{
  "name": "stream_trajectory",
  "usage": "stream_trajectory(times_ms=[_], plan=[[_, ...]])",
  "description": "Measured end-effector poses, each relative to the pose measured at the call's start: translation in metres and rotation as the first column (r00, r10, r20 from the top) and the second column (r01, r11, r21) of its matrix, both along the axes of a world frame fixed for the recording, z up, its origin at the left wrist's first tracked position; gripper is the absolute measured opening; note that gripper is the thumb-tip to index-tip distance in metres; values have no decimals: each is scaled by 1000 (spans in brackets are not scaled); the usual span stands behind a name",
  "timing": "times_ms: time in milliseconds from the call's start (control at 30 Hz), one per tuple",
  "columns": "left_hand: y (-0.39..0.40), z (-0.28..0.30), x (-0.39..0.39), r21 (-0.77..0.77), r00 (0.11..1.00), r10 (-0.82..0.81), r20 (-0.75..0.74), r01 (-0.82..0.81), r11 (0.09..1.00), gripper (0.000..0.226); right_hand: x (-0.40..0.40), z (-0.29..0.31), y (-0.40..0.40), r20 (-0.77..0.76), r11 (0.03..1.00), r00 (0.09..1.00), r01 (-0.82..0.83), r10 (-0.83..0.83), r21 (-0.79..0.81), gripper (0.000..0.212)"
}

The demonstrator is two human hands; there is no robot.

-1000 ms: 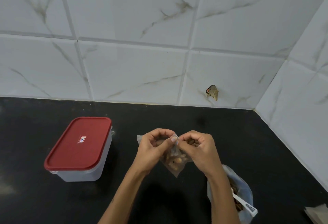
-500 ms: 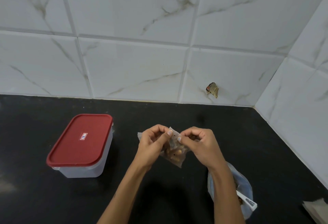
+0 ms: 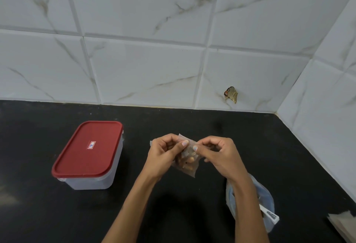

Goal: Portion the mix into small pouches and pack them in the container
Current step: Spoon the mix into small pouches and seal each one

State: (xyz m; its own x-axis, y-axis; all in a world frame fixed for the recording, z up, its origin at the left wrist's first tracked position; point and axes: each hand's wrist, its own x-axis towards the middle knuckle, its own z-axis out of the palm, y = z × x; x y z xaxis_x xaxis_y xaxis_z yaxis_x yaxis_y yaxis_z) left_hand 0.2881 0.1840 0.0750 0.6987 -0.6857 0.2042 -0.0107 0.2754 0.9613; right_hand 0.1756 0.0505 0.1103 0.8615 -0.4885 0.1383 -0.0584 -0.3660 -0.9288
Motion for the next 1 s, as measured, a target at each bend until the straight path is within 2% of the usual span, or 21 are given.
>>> stream_trajectory(times_ms=[167,333,533,800,1000], plan=[[0,-2,1,4,1000,-14,-1,14,1000,13,-1,-1,2,12,1000,1000,-10,11,-17,14],[1,3,2,-13,1000,1,4,-1,1000,10,-1,-3,3,60,998,998,36,-32,-57,4],[4,2,5,2,1000,21,10,-21,1000,10,-1,-3,-1,8,998,1000,0,0,-62,5],[7,-2,10,53,998,56,-4,-56,997,10,3,-7,3,12,982,994,108,-108,-153,6],[13,-11,15,126,996,72,-46,-65,990,11,11,-20,7,-1,983,989,148,-149,-104,9]])
